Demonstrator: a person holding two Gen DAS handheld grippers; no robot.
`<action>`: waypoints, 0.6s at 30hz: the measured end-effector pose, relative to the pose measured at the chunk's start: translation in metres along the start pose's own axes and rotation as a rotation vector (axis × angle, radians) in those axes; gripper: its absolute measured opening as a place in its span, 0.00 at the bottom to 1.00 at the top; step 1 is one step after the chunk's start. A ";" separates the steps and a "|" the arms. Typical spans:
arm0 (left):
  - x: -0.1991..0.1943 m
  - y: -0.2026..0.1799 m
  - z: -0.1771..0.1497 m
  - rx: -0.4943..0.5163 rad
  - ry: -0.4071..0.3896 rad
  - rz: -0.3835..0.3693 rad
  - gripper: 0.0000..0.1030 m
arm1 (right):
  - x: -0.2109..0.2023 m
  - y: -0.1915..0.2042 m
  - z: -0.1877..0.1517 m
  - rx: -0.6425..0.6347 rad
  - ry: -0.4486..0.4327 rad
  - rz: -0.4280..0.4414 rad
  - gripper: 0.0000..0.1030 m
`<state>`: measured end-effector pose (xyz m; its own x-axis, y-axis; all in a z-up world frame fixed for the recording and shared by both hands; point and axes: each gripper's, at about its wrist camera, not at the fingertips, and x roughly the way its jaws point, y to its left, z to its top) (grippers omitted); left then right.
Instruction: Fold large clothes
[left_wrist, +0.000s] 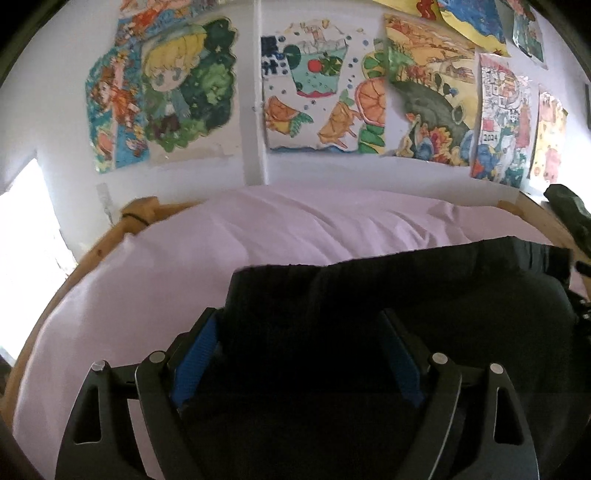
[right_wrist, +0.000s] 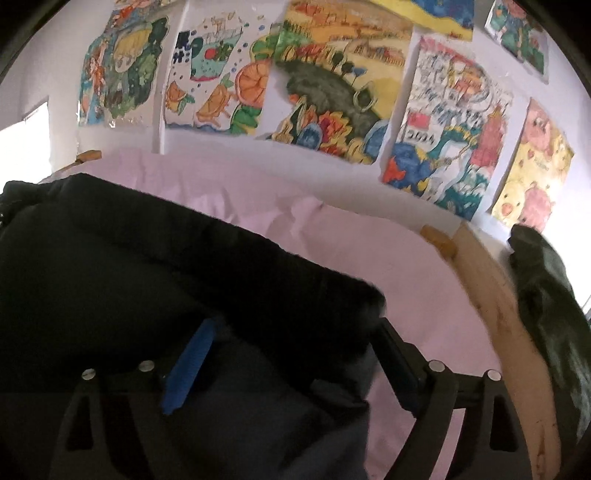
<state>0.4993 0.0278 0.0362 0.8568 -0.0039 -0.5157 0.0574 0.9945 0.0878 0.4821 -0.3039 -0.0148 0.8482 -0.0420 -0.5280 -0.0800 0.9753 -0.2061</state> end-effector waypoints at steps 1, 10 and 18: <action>-0.004 0.001 -0.001 -0.010 -0.016 -0.013 0.79 | -0.005 -0.001 0.000 0.008 -0.018 0.002 0.93; -0.062 -0.016 -0.030 0.027 -0.141 -0.146 0.91 | -0.068 0.014 -0.011 -0.011 -0.196 0.154 1.00; -0.082 -0.066 -0.079 0.202 -0.151 -0.341 0.92 | -0.082 0.059 -0.049 -0.111 -0.161 0.377 1.00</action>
<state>0.3849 -0.0288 0.0048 0.8359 -0.3591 -0.4151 0.4367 0.8932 0.1068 0.3825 -0.2531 -0.0243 0.8189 0.3561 -0.4501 -0.4486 0.8863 -0.1149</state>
